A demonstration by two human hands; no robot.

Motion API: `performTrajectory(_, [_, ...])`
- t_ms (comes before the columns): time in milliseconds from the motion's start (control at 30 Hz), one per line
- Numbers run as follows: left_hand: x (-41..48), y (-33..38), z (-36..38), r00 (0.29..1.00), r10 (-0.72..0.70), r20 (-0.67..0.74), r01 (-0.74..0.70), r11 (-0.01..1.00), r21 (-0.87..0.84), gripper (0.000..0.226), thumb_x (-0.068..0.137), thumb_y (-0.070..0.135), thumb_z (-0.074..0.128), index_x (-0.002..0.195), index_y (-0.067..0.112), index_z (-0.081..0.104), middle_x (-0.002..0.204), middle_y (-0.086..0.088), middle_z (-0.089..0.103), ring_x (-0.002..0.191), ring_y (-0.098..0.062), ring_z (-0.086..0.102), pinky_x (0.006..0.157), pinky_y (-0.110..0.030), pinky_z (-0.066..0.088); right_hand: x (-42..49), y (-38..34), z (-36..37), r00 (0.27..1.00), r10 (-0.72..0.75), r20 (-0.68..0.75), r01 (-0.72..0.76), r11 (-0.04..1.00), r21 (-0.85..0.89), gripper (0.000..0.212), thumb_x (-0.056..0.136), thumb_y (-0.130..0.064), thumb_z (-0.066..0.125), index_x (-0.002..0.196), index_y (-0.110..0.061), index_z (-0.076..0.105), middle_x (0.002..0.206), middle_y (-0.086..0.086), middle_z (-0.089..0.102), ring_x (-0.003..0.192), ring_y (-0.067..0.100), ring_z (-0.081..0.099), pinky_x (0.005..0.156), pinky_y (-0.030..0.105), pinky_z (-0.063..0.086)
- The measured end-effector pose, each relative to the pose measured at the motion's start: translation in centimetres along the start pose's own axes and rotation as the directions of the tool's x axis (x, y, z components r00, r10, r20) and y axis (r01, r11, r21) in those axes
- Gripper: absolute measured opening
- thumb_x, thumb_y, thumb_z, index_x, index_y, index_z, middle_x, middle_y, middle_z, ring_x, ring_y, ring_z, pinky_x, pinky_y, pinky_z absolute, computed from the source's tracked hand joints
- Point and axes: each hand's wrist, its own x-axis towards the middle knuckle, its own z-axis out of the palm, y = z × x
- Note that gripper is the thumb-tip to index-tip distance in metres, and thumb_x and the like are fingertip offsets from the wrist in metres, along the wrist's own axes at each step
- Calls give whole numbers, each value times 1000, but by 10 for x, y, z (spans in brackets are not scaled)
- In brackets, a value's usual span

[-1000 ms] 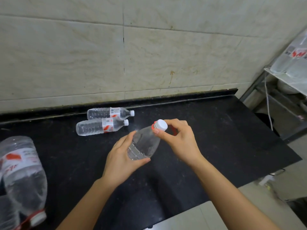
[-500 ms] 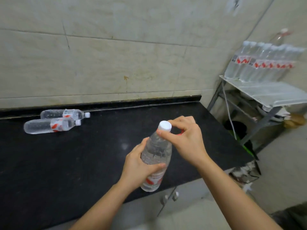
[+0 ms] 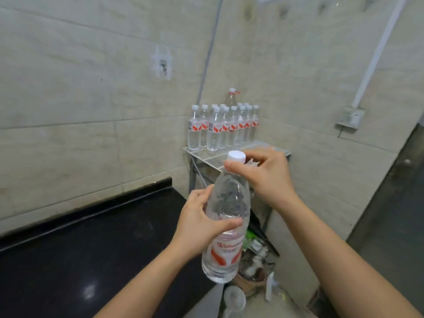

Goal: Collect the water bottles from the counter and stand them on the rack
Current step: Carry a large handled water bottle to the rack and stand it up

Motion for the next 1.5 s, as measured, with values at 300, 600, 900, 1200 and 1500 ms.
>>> performTrajectory(300, [206, 32, 88, 959, 173, 224, -161, 984, -72, 89, 60, 49, 83, 136, 44, 39, 124, 24, 54, 111, 3, 54, 77, -11, 46, 161, 78, -96, 987, 35, -156, -47, 996, -71, 13, 69, -23, 83, 66, -12, 77, 38, -12, 44, 37, 1, 33, 42, 13, 27])
performTrajectory(600, [366, 32, 180, 976, 175, 132, -167, 984, -67, 65, 71, 46, 76, 122, 32, 39, 120, 14, 52, 96, 7, 51, 73, -13, 42, 317, 191, -136, 973, 13, -228, -45, 990, -135, 44, 59, -35, 77, 70, 6, 69, 54, 12, 50, 56, 10, 40, 53, 28, 32])
performTrajectory(900, [497, -24, 260, 987, 96, -130, -80, 989, 125, 76, 74, 68, 59, 131, 28, 27, 133, -1, 46, 115, -20, 53, 95, -43, 48, 446, 301, -126, 984, -3, -178, -22, 990, -138, 47, 60, -32, 78, 60, 11, 58, 57, 6, 31, 57, 14, 28, 53, 29, 23])
performTrajectory(1200, [602, -92, 310, 952, 31, -306, 49, 966, 252, 96, 65, 51, 79, 138, 28, 19, 141, -1, 36, 126, -17, 40, 93, -26, 37, 527, 421, -79, 994, -90, -64, 76, 978, -194, 47, 59, -30, 76, 43, -12, 36, 55, 8, 21, 57, 16, 21, 53, 33, 23])
performTrajectory(1500, [654, -131, 322, 940, -27, -340, 112, 966, 231, 92, 58, 55, 81, 130, 32, 29, 130, 2, 51, 114, -14, 54, 93, -41, 52, 567, 476, -62, 1000, 2, -5, -3, 981, -195, 44, 61, -37, 77, 52, 1, 56, 53, 17, 47, 66, 32, 51, 59, 34, 37])
